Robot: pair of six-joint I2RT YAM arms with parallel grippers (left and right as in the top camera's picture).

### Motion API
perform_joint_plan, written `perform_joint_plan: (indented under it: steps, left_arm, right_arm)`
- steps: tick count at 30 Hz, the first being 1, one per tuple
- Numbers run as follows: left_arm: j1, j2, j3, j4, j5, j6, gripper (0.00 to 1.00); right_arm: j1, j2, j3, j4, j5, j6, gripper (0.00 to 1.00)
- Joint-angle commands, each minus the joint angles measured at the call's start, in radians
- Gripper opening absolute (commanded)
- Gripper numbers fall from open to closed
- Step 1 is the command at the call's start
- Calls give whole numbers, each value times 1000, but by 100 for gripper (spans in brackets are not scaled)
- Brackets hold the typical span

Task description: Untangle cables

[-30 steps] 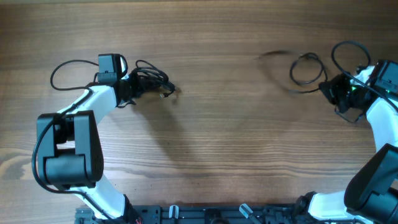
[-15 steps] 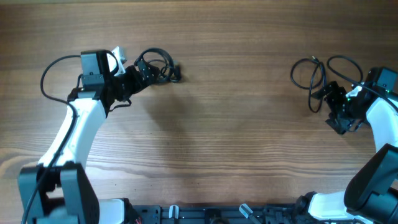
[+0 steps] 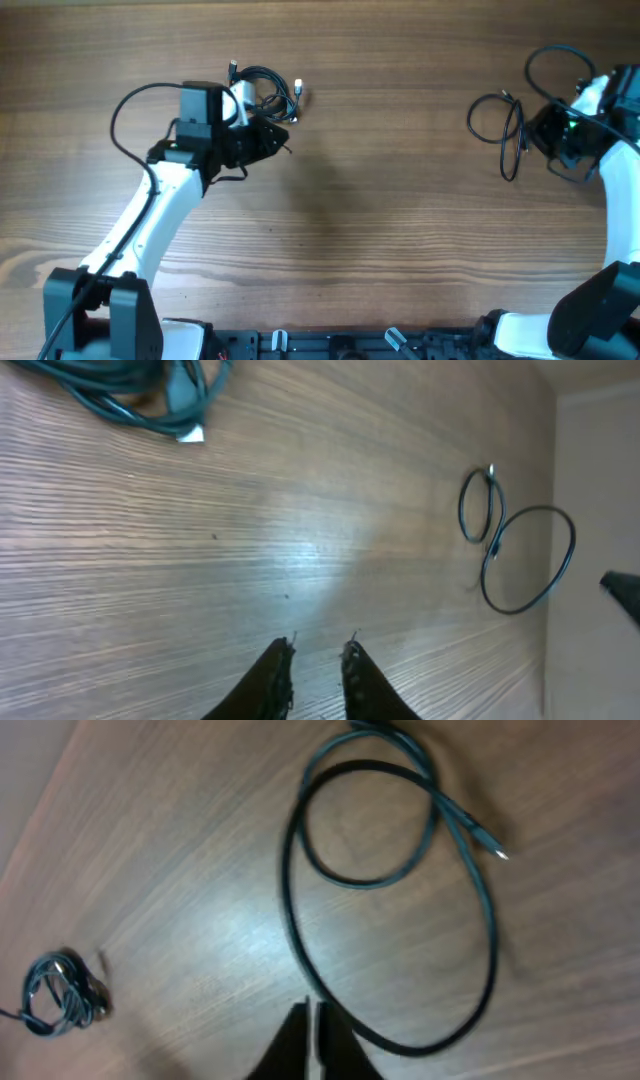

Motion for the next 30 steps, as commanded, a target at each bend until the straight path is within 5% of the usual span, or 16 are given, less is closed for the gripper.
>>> perform_joint_plan:
  steps: [1, 5, 11, 16, 19, 20, 22, 29, 30]
  left_arm:
    - [-43, -13, 0, -15, -79, 2, 4]
    - [-87, -12, 0, -53, -114, 2, 4]
    - [-142, -12, 0, -108, -126, 2, 4]
    - [-187, -12, 0, -109, -182, 5, 4]
    - [-219, -12, 0, -108, -213, 5, 4]
    - [-235, -12, 0, -108, -260, 5, 4]
    - [-237, -13, 0, -102, -286, 5, 8]
    - [-160, -13, 116, -66, -314, 1, 15]
    - [-135, -13, 124, -39, -325, 2, 25]
  right_arm:
    - [50, 26, -55, 105, 24, -23, 4]
    - [76, 137, -114, 281, 114, -19, 4]
    - [11, 370, -111, 317, 414, 8, 4]
    - [-140, 306, -52, 251, 383, 50, 4]
    - [-183, 275, 1, 243, 117, 55, 5]
    - [-183, 240, 14, 251, -179, -17, 20]
    - [-169, 229, 14, 248, -362, -55, 27]
    - [-48, 229, 12, 219, -411, -69, 72]
    - [-25, 229, 12, 219, -410, -58, 94]
